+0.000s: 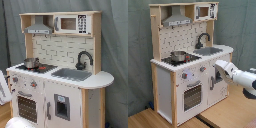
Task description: Play with the kitchen
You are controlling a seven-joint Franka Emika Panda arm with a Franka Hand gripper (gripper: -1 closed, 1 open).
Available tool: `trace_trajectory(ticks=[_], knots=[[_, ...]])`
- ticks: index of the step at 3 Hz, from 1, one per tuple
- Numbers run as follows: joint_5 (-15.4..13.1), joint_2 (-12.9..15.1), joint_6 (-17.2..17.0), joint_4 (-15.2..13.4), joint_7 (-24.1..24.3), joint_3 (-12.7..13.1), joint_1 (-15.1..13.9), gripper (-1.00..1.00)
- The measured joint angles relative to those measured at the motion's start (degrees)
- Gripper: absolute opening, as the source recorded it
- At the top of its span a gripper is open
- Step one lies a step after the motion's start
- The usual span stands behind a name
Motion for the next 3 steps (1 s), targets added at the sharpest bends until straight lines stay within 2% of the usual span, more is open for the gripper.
trace_trajectory(ticks=[1, 3], knots=[[-1.32, -0.01, -1.18, 0.59, -6.44, -2.32, 0.1, 1.0], [-3.11, 0.38, -1.47, 1.5, -21.36, -6.39, 0.07, 1.0]])
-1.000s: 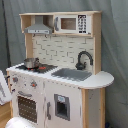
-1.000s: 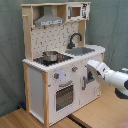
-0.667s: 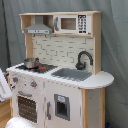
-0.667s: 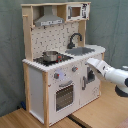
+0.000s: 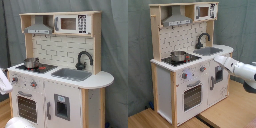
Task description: Play with the kitchen
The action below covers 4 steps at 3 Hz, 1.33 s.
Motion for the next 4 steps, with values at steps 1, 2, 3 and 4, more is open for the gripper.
trace_trajectory(ticks=[1, 2, 3, 4], knots=[[-0.05, 0.07, 0.0, 0.2, -7.84, -1.82, 0.0, 1.0], [-0.05, 0.07, 0.0, 0.22, -15.51, -3.92, 0.0, 1.0], [-0.05, 0.08, 0.0, 0.17, -22.82, -6.34, -0.12, 1.0], [-0.05, 0.11, 0.09, 0.15, -30.01, -9.02, -0.53, 1.0]])
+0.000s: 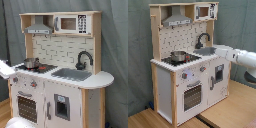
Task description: Play with the kitchen
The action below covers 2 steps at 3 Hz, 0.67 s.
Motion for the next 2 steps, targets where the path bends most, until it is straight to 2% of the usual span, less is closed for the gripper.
trace_trajectory(ticks=[2], knots=[[0.0, 0.62, 2.0, 0.06, -12.22, -4.75, -1.7, 1.0]])
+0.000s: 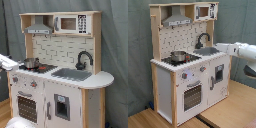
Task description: Play with the kitchen
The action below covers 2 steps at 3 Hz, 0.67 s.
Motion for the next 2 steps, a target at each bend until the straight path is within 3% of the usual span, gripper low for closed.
trace_trajectory(ticks=[2], knots=[[0.08, 1.9, 5.45, -0.03, -9.55, -4.08, -4.24, 1.0]])
